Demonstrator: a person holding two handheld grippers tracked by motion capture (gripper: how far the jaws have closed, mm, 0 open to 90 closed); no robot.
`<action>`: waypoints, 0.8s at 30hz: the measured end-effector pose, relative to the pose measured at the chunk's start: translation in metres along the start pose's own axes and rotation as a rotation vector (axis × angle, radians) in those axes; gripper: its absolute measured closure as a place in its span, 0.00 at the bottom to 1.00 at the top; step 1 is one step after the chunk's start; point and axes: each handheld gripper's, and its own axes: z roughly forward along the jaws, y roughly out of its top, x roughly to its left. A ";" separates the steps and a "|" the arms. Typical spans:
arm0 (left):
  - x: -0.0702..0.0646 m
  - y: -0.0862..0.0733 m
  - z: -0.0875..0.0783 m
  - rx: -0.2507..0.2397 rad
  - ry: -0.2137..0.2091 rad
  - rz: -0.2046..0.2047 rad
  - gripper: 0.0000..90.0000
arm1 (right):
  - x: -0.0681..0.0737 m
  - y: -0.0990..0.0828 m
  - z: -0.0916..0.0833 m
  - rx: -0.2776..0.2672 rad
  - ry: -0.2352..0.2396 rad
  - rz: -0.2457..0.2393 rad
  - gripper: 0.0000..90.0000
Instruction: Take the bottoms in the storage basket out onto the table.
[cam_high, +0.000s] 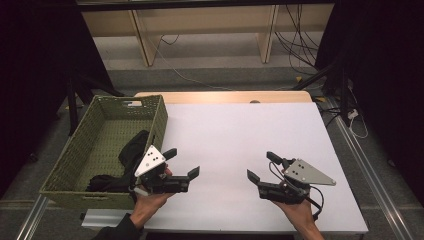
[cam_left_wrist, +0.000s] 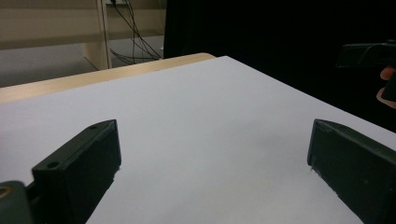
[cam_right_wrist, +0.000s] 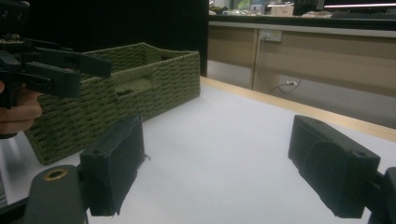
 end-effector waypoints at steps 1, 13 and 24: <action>0.000 0.001 0.000 0.002 0.003 -0.002 0.03 | 0.000 0.000 0.000 0.000 0.000 -0.001 0.21; 0.004 0.015 -0.002 0.065 -0.001 -0.056 0.03 | 0.000 0.000 0.000 0.001 0.000 0.000 0.22; 0.006 0.023 0.000 0.115 0.004 -0.065 0.03 | 0.000 0.000 0.001 0.012 0.003 0.000 0.22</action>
